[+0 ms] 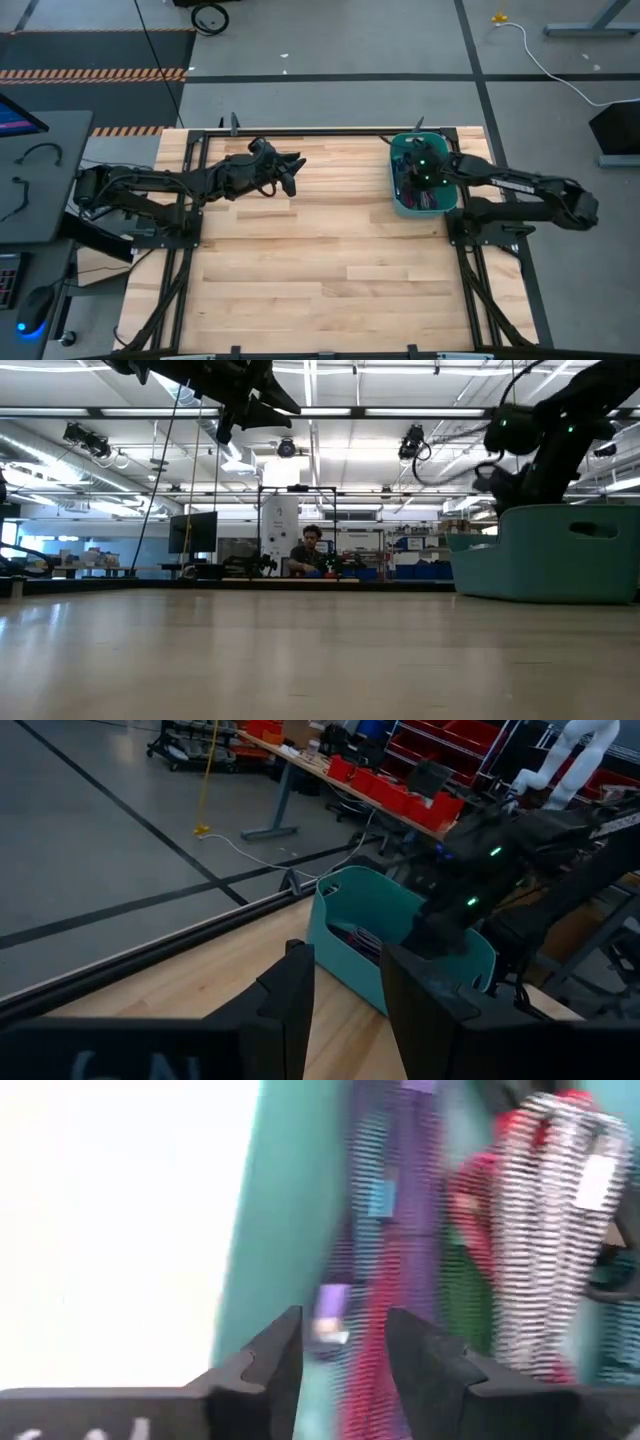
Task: Pick and place USB-C Cables
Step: Put the blue charger cable into the green bin, then return to Home Position
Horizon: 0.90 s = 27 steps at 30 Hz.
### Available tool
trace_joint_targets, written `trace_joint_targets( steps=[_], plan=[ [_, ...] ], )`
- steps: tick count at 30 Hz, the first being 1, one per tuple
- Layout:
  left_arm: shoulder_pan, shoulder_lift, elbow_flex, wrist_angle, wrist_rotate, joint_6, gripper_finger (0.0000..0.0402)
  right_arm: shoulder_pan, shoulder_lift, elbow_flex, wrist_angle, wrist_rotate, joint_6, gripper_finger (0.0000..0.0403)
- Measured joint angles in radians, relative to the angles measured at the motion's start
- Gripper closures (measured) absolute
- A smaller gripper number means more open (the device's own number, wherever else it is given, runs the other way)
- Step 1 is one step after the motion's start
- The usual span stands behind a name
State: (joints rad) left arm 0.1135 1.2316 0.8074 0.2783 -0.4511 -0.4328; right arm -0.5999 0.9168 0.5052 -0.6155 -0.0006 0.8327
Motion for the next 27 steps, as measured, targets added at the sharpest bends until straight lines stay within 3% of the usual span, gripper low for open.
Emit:
trace_joint_targets(
  steps=[7,19,27],
  plan=[
    [0.011,0.0,0.0,-0.021,0.0,0.019,0.0278,0.106,-0.197,0.064,0.045,-0.115,-0.037,0.0254],
    [0.025,0.0,0.0,-0.023,0.0,0.051,0.0278,0.484,-0.456,0.067,0.329,-0.143,-0.056,0.0255],
    [0.025,0.0,0.0,-0.023,0.0,0.051,0.0278,0.641,-0.618,0.05,0.244,-0.138,-0.178,0.0255]
  ],
)
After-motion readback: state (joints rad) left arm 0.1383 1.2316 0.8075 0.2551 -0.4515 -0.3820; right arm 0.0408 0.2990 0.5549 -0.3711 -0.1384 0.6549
